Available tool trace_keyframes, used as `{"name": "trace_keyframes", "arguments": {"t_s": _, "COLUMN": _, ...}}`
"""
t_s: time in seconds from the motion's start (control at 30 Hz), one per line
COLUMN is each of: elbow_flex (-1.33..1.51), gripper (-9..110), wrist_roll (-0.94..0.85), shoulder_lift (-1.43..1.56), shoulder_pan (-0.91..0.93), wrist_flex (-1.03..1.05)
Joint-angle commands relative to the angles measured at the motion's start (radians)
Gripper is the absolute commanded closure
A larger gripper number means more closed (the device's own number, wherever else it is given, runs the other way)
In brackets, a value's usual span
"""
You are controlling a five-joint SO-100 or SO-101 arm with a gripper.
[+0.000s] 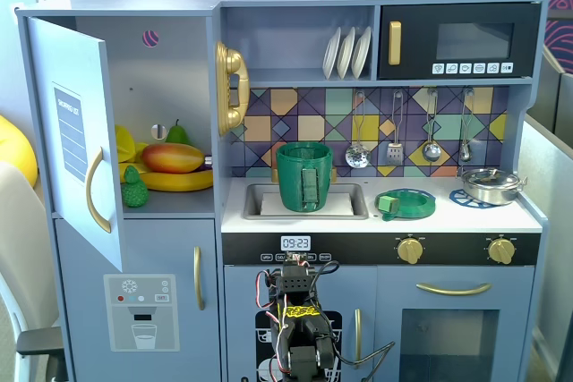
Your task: Pick up the green pineapple from the left cabinet and place it in the green recipient
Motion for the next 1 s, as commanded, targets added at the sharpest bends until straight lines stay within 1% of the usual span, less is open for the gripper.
{"name": "trace_keyframes", "arguments": {"t_s": 0.0, "elbow_flex": -0.006, "gripper": 73, "wrist_roll": 0.069, "shoulder_lift": -0.012, "shoulder_pan": -0.063, "wrist_flex": 0.170}}
{"name": "trace_keyframes", "arguments": {"t_s": 0.3, "elbow_flex": -0.006, "gripper": 78, "wrist_roll": 0.031, "shoulder_lift": -0.012, "shoulder_pan": -0.063, "wrist_flex": 0.181}}
{"name": "trace_keyframes", "arguments": {"t_s": 0.43, "elbow_flex": -0.006, "gripper": 87, "wrist_roll": -0.046, "shoulder_lift": -0.012, "shoulder_pan": -0.069, "wrist_flex": 0.189}}
{"name": "trace_keyframes", "arguments": {"t_s": 0.6, "elbow_flex": -0.006, "gripper": 99, "wrist_roll": -0.069, "shoulder_lift": -0.012, "shoulder_pan": -0.095, "wrist_flex": 0.186}}
{"name": "trace_keyframes", "arguments": {"t_s": 0.73, "elbow_flex": -0.006, "gripper": 101, "wrist_roll": -0.078, "shoulder_lift": -0.012, "shoulder_pan": -0.107, "wrist_flex": 0.183}}
{"name": "trace_keyframes", "arguments": {"t_s": 0.8, "elbow_flex": -0.006, "gripper": 101, "wrist_roll": -0.107, "shoulder_lift": -0.012, "shoulder_pan": -0.140, "wrist_flex": 0.135}}
{"name": "trace_keyframes", "arguments": {"t_s": 0.9, "elbow_flex": -0.006, "gripper": 100, "wrist_roll": -0.061, "shoulder_lift": -0.014, "shoulder_pan": -0.273, "wrist_flex": -0.034}}
{"name": "trace_keyframes", "arguments": {"t_s": 0.97, "elbow_flex": -0.006, "gripper": 89, "wrist_roll": -0.084, "shoulder_lift": -0.020, "shoulder_pan": -0.374, "wrist_flex": -0.167}}
